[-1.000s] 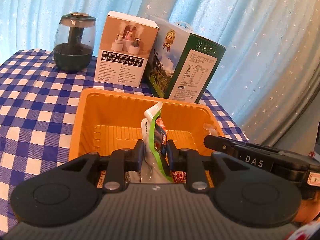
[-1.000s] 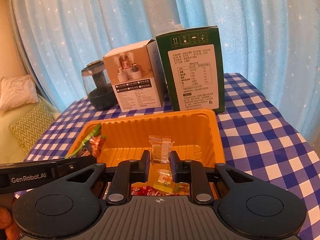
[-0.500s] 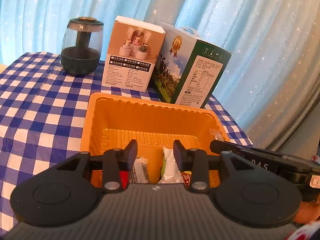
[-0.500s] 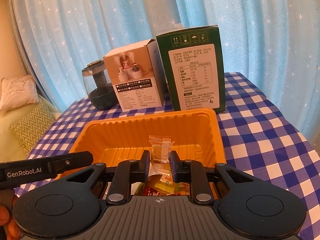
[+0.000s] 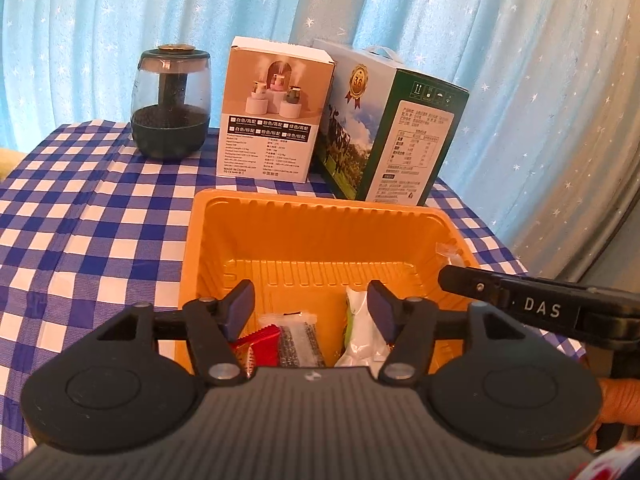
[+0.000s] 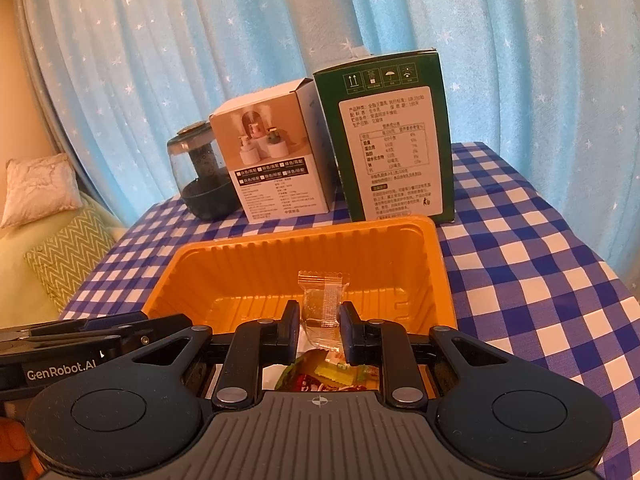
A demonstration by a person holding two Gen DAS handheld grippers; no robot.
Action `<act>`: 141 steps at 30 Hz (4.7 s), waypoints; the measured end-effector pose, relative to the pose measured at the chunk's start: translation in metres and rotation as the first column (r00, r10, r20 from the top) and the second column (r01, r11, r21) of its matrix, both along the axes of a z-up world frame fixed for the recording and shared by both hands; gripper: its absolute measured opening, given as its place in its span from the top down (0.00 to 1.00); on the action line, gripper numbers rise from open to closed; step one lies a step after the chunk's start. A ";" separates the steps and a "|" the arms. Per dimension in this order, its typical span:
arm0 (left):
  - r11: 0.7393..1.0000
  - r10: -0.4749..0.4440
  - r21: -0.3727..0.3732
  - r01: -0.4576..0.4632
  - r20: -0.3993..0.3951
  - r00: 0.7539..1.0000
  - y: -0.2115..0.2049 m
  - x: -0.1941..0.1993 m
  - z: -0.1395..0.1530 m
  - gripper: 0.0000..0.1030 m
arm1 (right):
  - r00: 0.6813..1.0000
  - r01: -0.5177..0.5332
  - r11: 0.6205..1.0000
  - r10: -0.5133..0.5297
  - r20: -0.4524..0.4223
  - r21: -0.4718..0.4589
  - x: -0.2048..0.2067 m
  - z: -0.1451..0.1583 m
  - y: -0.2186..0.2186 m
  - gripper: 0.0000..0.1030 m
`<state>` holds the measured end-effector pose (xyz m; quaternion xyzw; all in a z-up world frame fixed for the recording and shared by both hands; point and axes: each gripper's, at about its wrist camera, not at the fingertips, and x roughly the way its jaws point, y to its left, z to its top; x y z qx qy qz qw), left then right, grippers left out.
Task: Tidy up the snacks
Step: 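Carry the pouch and cookie packet into the orange tray and open both tools, then withdraw both tools from the tray toward the remaining red packets, then grasp the large red packet with the left tool while the right tool approaches the small red candy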
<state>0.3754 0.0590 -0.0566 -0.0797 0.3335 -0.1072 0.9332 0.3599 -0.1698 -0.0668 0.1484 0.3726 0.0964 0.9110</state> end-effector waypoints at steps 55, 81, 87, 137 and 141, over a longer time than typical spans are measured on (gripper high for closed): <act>0.998 0.030 0.045 -0.037 0.140 0.990 0.003 -0.122 0.027 0.06 | 0.980 0.172 0.984 -0.176 0.094 0.048 -0.104 0.048 -0.049 0.40; 0.993 -0.088 0.083 0.086 0.029 0.996 -0.022 -0.242 -0.024 0.06 | 0.985 0.136 0.990 -0.139 -0.102 -0.040 -0.237 0.006 -0.046 0.40; 0.991 -0.113 0.073 0.113 -0.002 0.994 -0.033 -0.233 -0.033 0.07 | 0.967 0.178 0.982 -0.187 -0.175 -0.069 -0.237 -0.007 -0.051 0.40; 0.943 -0.226 0.221 0.251 -0.132 0.965 -0.030 -0.185 -0.040 0.76 | 0.973 0.112 0.994 -0.112 -0.201 -0.010 -0.216 -0.020 -0.016 0.40; 0.966 -0.169 0.176 0.190 -0.127 0.977 -0.014 -0.179 -0.037 0.76 | 0.982 0.069 0.997 -0.072 -0.174 -0.021 -0.211 -0.022 -0.001 0.40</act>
